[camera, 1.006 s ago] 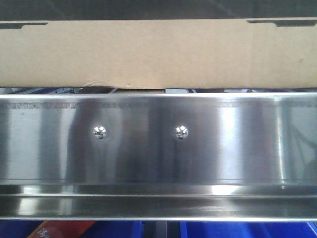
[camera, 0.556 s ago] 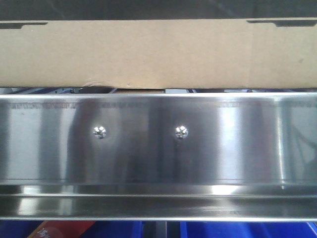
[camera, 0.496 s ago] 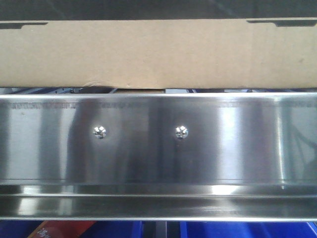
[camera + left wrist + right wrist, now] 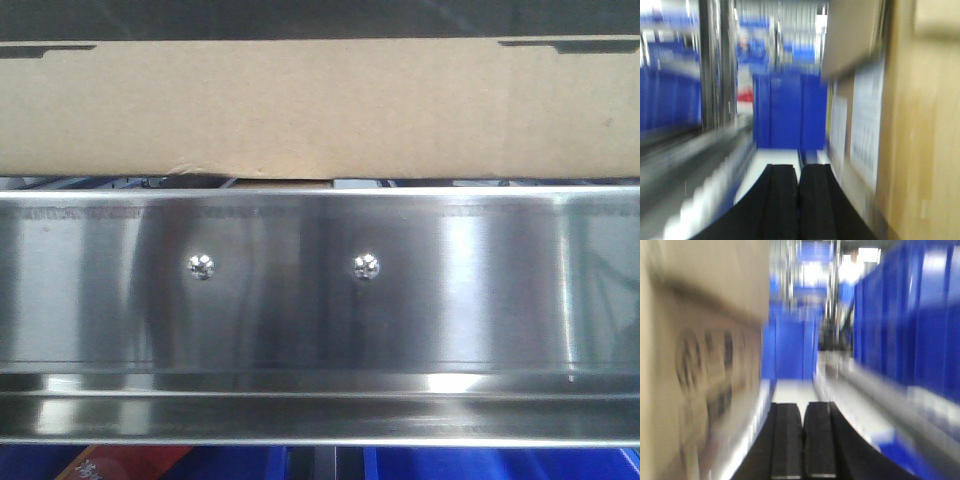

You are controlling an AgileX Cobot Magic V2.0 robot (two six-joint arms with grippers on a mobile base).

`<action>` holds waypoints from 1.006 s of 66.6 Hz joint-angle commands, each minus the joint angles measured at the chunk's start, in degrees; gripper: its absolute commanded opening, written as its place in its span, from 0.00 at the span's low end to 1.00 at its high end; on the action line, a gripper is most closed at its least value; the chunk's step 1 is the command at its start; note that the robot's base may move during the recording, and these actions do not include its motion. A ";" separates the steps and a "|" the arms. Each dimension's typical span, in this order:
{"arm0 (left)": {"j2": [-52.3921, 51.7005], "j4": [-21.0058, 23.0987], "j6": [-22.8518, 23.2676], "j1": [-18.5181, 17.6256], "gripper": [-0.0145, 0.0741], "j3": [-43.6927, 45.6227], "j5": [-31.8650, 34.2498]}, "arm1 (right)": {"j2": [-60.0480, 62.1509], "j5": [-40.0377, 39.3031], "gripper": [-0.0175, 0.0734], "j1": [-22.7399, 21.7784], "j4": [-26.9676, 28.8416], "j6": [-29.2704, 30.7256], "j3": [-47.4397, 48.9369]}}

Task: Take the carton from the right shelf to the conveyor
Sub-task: 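Clamp the carton's side walls with both grippers on the roller shelf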

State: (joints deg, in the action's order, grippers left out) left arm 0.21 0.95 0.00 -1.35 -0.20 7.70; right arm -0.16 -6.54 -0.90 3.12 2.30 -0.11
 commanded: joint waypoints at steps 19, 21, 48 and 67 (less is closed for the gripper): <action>-0.21 0.36 0.00 0.05 0.14 2.87 29.30 | 0.16 -33.21 0.11 -0.27 -0.37 0.32 3.99; -0.21 0.36 0.00 0.05 0.14 4.21 27.73 | 0.16 -31.76 0.11 -0.27 -0.37 0.32 5.61; 8.64 0.36 0.00 0.05 0.14 35.95 -18.65 | -9.46 19.33 0.11 -0.27 -0.37 0.32 39.85; 24.40 -2.77 0.00 0.05 0.14 59.87 -47.56 | -25.65 47.86 0.11 -0.27 -0.37 0.32 64.73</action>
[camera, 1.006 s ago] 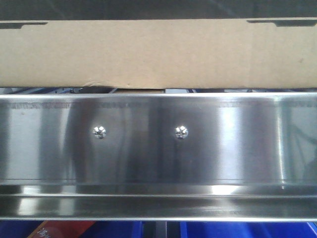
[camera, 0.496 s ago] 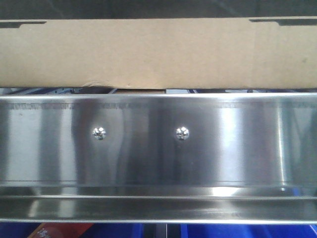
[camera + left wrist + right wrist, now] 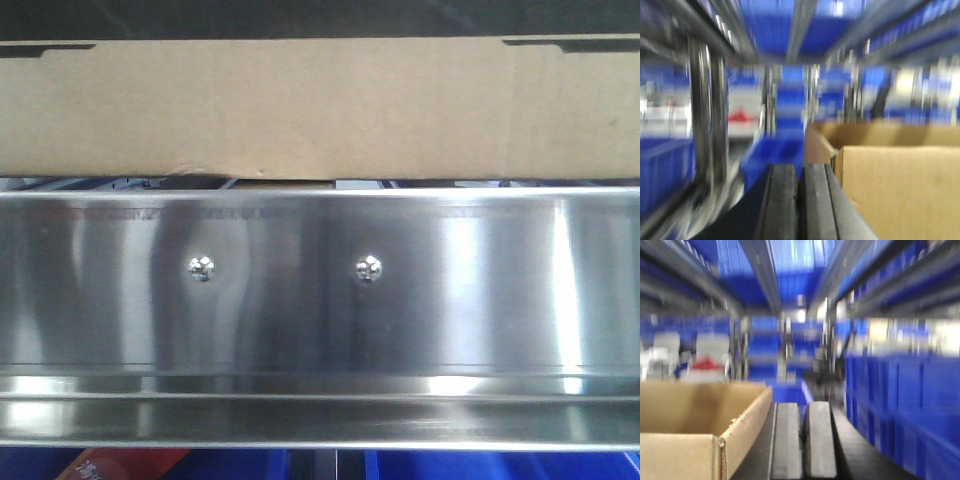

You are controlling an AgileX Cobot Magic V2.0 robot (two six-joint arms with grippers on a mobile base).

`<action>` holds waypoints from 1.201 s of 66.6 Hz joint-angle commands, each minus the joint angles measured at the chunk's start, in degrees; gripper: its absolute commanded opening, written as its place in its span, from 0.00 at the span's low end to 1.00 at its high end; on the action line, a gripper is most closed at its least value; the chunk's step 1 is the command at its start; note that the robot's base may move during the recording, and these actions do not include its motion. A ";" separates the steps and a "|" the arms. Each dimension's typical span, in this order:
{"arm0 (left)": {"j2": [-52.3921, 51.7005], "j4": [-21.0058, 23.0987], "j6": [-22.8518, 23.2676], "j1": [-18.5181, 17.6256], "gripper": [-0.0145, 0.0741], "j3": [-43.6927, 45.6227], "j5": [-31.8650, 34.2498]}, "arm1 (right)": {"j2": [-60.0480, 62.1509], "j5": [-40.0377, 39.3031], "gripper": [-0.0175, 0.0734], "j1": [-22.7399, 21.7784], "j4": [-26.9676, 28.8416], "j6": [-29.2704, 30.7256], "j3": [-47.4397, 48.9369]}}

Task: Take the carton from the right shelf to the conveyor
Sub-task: 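Clamp the carton's side walls with both grippers on the roller shelf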

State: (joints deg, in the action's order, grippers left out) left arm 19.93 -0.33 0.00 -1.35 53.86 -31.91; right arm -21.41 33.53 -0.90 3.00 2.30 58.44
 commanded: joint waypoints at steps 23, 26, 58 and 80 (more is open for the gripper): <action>11.32 -1.45 0.00 0.05 0.14 15.79 -6.82 | -13.55 12.39 0.11 -0.27 -0.26 0.32 15.54; 11.32 -1.45 0.00 0.05 0.14 15.79 -6.55 | -13.55 12.26 0.11 -0.27 -0.26 0.32 15.54; 20.74 -0.06 7.76 0.05 0.14 24.05 -17.20 | -26.94 32.82 0.11 -0.27 3.77 -2.78 29.03; 36.39 5.55 8.05 0.05 0.14 39.14 -29.41 | -36.80 36.43 0.11 -0.01 6.62 -4.71 40.35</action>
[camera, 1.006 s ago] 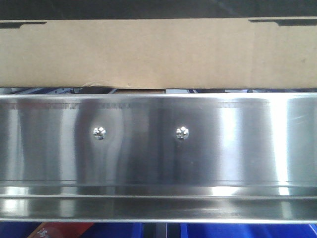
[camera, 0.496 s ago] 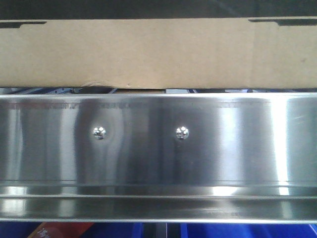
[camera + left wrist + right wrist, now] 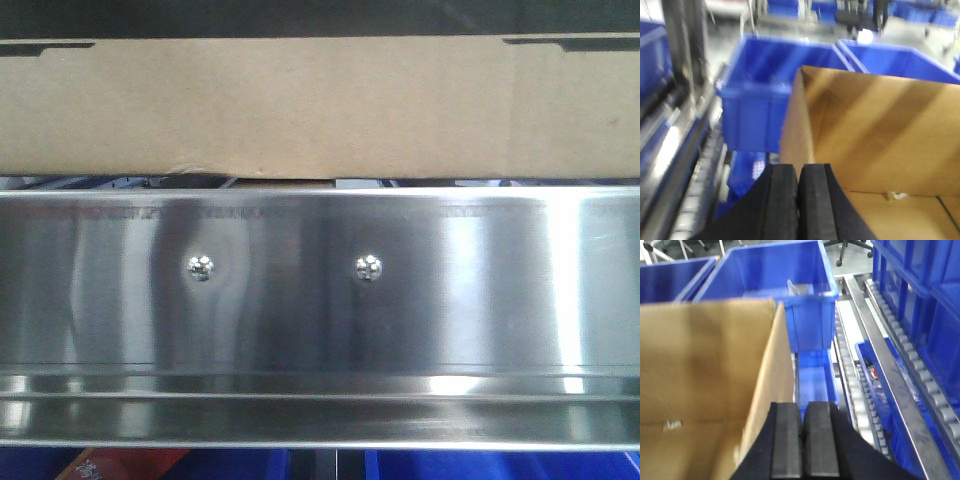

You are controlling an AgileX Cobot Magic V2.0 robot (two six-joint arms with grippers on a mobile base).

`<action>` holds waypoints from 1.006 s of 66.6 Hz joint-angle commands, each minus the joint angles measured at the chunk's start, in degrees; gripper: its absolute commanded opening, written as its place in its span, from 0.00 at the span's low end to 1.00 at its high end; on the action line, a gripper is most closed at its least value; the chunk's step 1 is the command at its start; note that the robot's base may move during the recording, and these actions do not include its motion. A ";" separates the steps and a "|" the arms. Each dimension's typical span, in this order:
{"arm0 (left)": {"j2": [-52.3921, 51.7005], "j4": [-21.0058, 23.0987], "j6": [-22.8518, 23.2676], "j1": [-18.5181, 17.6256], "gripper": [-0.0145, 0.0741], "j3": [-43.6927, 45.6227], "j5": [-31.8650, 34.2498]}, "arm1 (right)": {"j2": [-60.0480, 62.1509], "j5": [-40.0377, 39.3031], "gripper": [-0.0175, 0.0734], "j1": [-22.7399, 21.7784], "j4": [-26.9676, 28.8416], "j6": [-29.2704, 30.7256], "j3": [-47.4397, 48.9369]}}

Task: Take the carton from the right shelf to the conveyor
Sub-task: 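Clamp the carton's side walls with both grippers on the roller shelf, then hold the carton with both grippers and pull it off the shelf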

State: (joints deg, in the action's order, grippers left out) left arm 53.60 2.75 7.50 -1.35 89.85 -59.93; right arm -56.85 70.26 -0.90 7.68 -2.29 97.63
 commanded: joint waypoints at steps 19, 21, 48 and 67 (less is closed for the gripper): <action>8.07 5.08 0.55 0.05 0.14 4.98 -2.05 | -3.43 -0.29 0.11 -0.01 6.61 -0.12 1.15; 8.13 4.79 0.55 0.05 0.14 4.98 -2.05 | -3.41 -0.29 0.11 -0.01 6.61 0.00 1.15; 8.13 2.11 0.55 0.05 0.14 4.98 -2.05 | -4.56 -0.29 0.49 -0.01 6.61 2.29 1.15; 8.13 2.12 0.55 0.05 0.14 4.98 -2.16 | -6.90 -0.29 0.52 -0.01 6.61 2.29 0.66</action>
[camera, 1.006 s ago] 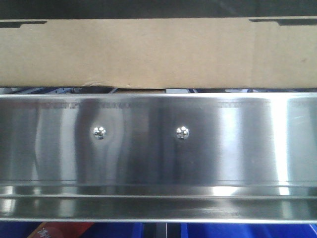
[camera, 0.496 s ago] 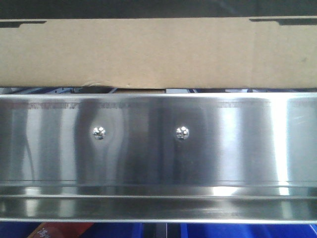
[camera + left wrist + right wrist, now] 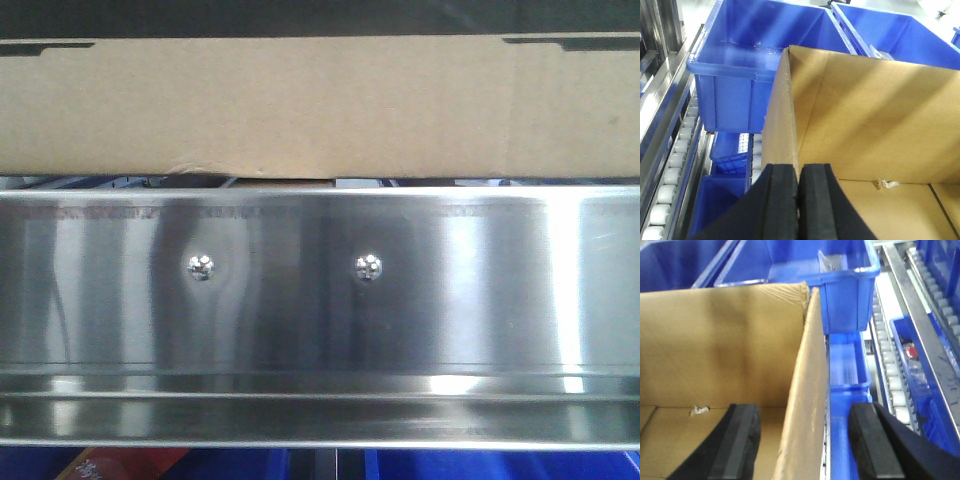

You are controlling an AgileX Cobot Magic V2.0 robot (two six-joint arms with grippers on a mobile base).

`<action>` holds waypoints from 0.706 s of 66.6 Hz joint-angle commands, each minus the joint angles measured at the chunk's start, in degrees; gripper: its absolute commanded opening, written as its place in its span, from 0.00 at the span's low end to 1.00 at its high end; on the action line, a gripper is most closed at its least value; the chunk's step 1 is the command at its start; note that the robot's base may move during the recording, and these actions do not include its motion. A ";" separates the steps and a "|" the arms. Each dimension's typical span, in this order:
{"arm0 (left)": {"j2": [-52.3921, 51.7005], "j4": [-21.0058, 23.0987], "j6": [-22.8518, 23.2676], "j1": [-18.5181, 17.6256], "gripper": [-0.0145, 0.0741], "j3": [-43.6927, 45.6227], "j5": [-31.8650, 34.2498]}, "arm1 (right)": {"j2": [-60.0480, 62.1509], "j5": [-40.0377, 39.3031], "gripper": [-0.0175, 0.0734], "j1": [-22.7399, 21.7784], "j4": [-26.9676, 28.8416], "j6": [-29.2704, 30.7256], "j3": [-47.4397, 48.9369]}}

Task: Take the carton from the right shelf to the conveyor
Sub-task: 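Hold the carton with both grippers and pull it off the shelf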

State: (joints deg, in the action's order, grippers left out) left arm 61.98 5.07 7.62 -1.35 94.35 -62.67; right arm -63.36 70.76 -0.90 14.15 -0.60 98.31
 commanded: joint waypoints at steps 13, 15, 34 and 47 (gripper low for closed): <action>-0.24 -0.19 0.43 0.05 0.14 0.49 0.58 | -0.49 -0.79 0.52 -0.01 0.14 0.60 -2.90; -0.24 -0.34 0.43 0.05 0.14 0.49 0.58 | -0.49 -0.79 0.52 -0.01 0.14 0.60 -3.22; 0.14 -1.92 0.43 0.05 0.14 0.49 0.58 | 0.11 -0.79 0.52 -0.01 0.14 0.60 -3.84; 1.32 -1.92 0.43 0.05 0.14 0.49 0.74 | 0.08 -0.79 0.52 -0.01 0.25 0.60 -3.84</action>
State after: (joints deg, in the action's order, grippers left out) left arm 62.75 3.14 7.62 -1.35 94.35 -62.67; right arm -63.71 70.76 -0.90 14.18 -0.50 94.66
